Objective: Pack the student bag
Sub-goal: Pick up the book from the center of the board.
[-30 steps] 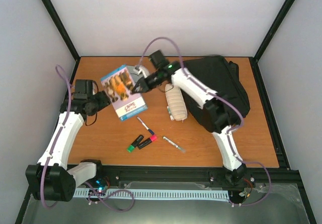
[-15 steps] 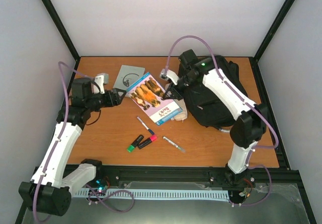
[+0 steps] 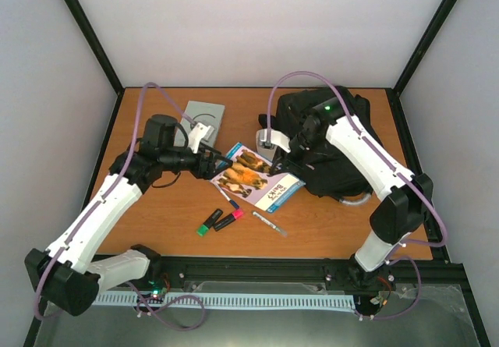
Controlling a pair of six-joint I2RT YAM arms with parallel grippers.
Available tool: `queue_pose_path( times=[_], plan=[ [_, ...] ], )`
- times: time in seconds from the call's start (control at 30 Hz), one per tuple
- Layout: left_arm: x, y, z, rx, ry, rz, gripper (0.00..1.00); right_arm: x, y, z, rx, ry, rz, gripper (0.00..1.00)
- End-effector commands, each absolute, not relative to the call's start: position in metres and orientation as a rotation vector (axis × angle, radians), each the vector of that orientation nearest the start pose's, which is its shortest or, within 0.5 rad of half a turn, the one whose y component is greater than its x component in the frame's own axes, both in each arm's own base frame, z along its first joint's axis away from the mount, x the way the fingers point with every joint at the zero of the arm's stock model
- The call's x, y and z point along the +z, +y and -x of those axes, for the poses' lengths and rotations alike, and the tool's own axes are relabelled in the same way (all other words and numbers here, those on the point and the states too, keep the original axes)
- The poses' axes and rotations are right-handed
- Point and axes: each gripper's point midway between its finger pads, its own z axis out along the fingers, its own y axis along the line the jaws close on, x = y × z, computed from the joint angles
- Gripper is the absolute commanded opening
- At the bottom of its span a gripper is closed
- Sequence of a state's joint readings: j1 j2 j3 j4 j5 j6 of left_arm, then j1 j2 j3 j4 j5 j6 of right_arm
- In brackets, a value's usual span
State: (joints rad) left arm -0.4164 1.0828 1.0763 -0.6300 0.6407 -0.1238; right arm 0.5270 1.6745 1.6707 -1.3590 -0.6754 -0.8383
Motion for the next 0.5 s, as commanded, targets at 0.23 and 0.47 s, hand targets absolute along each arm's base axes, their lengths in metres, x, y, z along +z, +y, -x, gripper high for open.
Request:
queue_pose_path(
  times=[0.23,0.47],
  plan=[
    [0.288,-0.256,-0.224,-1.134,2.075,-0.961,0.54,0.229,0.258,-0.191,0.922,1.944,2.004,0.03],
    [0.28,-0.265,-0.213,-1.245,2.082,-1.027,0.18,0.23,0.261,-0.195,0.914,1.926,2.0,0.03]
  ],
)
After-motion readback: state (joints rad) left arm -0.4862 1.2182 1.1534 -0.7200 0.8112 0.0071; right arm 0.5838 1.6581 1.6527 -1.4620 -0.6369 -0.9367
